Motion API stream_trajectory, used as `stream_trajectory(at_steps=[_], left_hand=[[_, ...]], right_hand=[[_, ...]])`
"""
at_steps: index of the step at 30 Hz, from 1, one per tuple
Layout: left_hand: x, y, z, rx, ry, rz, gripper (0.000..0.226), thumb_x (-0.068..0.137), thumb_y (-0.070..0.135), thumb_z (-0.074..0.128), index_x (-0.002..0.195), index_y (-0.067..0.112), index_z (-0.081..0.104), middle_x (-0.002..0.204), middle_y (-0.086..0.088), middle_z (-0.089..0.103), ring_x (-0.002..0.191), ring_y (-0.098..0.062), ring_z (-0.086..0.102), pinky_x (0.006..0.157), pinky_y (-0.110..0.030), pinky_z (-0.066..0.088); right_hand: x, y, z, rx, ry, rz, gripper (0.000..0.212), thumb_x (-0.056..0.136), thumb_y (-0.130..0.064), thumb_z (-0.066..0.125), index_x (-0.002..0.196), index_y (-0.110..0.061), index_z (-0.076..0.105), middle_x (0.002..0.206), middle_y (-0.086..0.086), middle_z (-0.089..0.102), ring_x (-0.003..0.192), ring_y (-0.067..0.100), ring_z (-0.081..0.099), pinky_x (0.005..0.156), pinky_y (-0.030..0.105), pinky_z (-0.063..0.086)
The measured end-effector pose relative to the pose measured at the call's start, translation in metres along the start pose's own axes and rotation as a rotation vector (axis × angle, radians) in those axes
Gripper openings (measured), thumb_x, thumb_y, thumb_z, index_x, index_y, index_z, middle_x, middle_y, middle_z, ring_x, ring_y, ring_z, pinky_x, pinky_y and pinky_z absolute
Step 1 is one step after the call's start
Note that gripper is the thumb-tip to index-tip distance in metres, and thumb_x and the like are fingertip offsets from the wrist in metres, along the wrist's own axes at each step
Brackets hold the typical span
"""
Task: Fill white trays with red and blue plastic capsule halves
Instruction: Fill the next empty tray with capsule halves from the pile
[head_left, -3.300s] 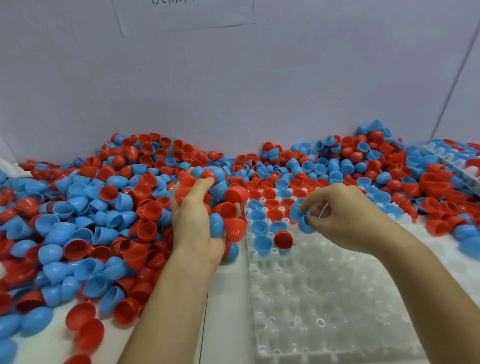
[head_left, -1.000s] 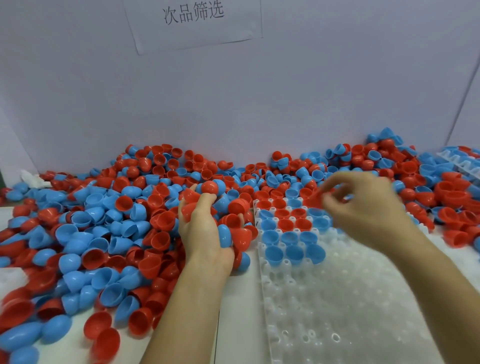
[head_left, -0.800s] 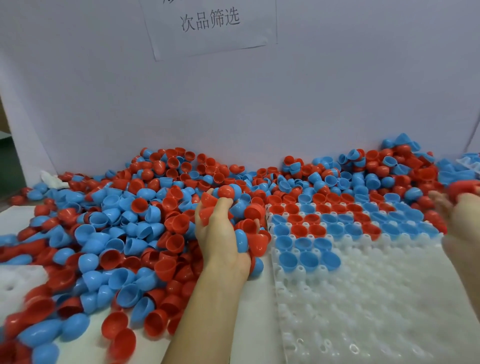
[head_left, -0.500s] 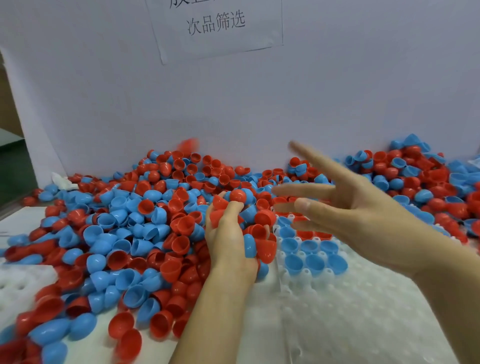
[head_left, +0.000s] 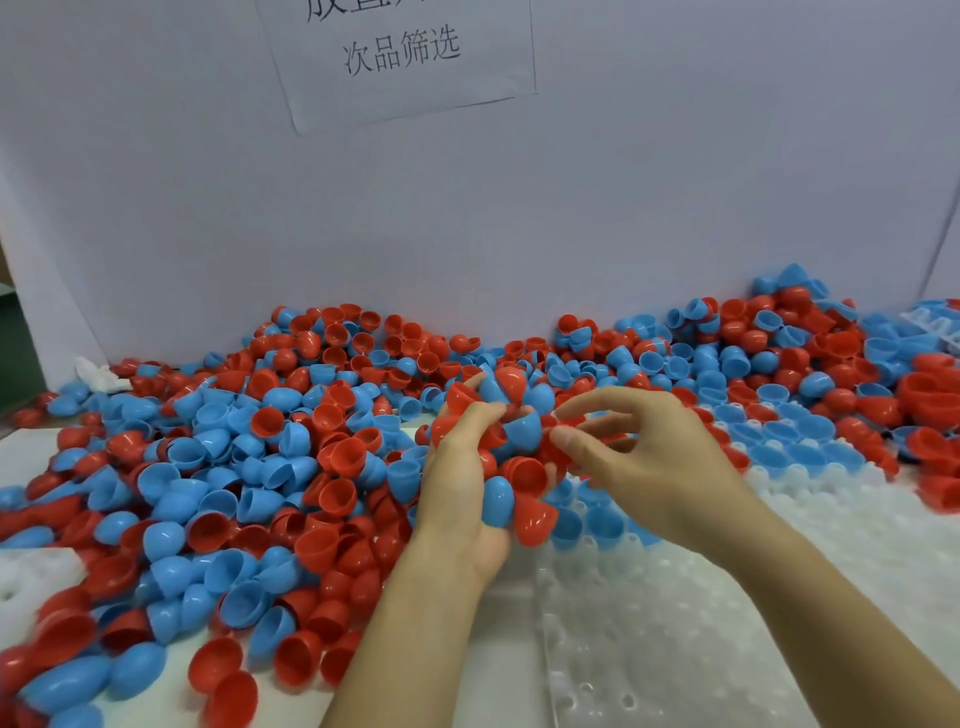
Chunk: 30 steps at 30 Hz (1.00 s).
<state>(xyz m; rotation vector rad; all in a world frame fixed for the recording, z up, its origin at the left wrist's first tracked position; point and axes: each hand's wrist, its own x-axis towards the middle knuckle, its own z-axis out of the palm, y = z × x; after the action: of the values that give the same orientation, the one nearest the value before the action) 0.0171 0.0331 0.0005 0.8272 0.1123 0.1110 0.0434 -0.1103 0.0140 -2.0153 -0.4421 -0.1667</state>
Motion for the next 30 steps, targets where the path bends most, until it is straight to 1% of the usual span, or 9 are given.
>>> stream_trajectory(at_steps=[5, 10, 12, 16, 19, 24, 26, 28, 30], left_hand=[[0.001, 0.002, -0.002, -0.008, 0.101, -0.013, 0.012, 0.091, 0.020, 0.064, 0.083, 0.015, 0.071, 0.084, -0.013, 0.071, 0.063, -0.022, 0.070, 0.053, -0.031, 0.057], [0.001, 0.003, -0.007, -0.021, 0.083, -0.021, 0.013, 0.091, 0.022, 0.064, 0.086, 0.017, 0.075, 0.094, -0.016, 0.074, 0.073, -0.026, 0.073, 0.066, -0.038, 0.062], [0.001, 0.004, -0.007, -0.017, 0.073, -0.025, 0.012, 0.091, 0.022, 0.063, 0.094, 0.015, 0.073, 0.094, -0.015, 0.074, 0.073, -0.025, 0.073, 0.066, -0.037, 0.062], [0.002, 0.005, -0.008, -0.032, 0.118, 0.014, 0.022, 0.093, 0.022, 0.060, 0.079, 0.017, 0.077, 0.084, -0.012, 0.073, 0.066, -0.021, 0.070, 0.062, -0.033, 0.058], [0.002, 0.009, -0.011, -0.049, 0.202, 0.027, 0.019, 0.093, 0.027, 0.060, 0.093, 0.010, 0.070, 0.086, -0.011, 0.071, 0.059, -0.018, 0.067, 0.054, -0.028, 0.055], [0.000, 0.008, -0.006, 0.005, 0.242, 0.047, 0.027, 0.093, 0.023, 0.061, 0.069, 0.020, 0.075, 0.078, -0.010, 0.070, 0.058, -0.019, 0.068, 0.052, -0.029, 0.056], [-0.002, 0.008, -0.002, 0.021, 0.239, 0.053, 0.017, 0.092, 0.022, 0.061, 0.094, 0.018, 0.078, 0.092, -0.015, 0.071, 0.070, -0.024, 0.070, 0.058, -0.032, 0.057], [-0.002, 0.008, -0.002, 0.029, 0.257, 0.035, 0.037, 0.092, 0.024, 0.062, 0.125, 0.007, 0.066, 0.110, -0.020, 0.071, 0.084, -0.029, 0.069, 0.062, -0.033, 0.057], [-0.002, 0.009, -0.003, 0.030, 0.266, 0.025, 0.042, 0.093, 0.026, 0.062, 0.130, 0.006, 0.063, 0.120, -0.023, 0.070, 0.089, -0.031, 0.069, 0.064, -0.035, 0.058]], right_hand=[[0.003, 0.001, -0.003, 0.149, 0.046, 0.051, 0.010, 0.094, -0.025, 0.067, 0.087, -0.028, 0.074, 0.073, -0.006, 0.073, 0.064, 0.007, 0.072, 0.063, 0.026, 0.061], [0.001, 0.002, -0.002, 0.104, -0.117, 0.078, 0.013, 0.085, -0.029, 0.076, 0.095, -0.035, 0.071, 0.085, -0.007, 0.072, 0.075, 0.006, 0.073, 0.067, 0.025, 0.061], [0.001, 0.001, -0.001, 0.128, -0.110, 0.081, 0.016, 0.083, -0.023, 0.078, 0.094, -0.031, 0.070, 0.089, -0.006, 0.073, 0.074, 0.006, 0.073, 0.062, 0.019, 0.057], [0.001, 0.001, -0.004, 0.265, -0.037, 0.103, 0.021, 0.087, -0.014, 0.075, 0.101, -0.028, 0.069, 0.089, -0.004, 0.071, 0.070, 0.007, 0.073, 0.059, 0.015, 0.056], [0.002, 0.001, -0.007, 0.310, 0.060, 0.100, 0.019, 0.092, -0.017, 0.068, 0.105, -0.032, 0.069, 0.088, -0.001, 0.071, 0.072, 0.008, 0.073, 0.060, 0.019, 0.058], [0.002, -0.002, -0.003, 0.442, 0.082, 0.131, 0.011, 0.097, -0.029, 0.062, 0.099, -0.022, 0.069, 0.085, -0.002, 0.076, 0.075, 0.014, 0.075, 0.065, 0.022, 0.058], [0.001, -0.004, 0.000, 0.436, 0.030, 0.115, 0.014, 0.097, -0.029, 0.061, 0.096, -0.019, 0.070, 0.085, -0.003, 0.077, 0.077, 0.013, 0.075, 0.067, 0.022, 0.059], [0.000, -0.005, 0.001, 0.366, -0.017, 0.079, 0.015, 0.096, -0.030, 0.062, 0.091, -0.019, 0.072, 0.084, -0.004, 0.077, 0.077, 0.010, 0.075, 0.067, 0.020, 0.059], [0.000, -0.004, -0.001, 0.304, -0.002, 0.062, 0.017, 0.094, -0.031, 0.063, 0.089, -0.019, 0.073, 0.081, -0.006, 0.076, 0.076, 0.008, 0.074, 0.065, 0.017, 0.058]])
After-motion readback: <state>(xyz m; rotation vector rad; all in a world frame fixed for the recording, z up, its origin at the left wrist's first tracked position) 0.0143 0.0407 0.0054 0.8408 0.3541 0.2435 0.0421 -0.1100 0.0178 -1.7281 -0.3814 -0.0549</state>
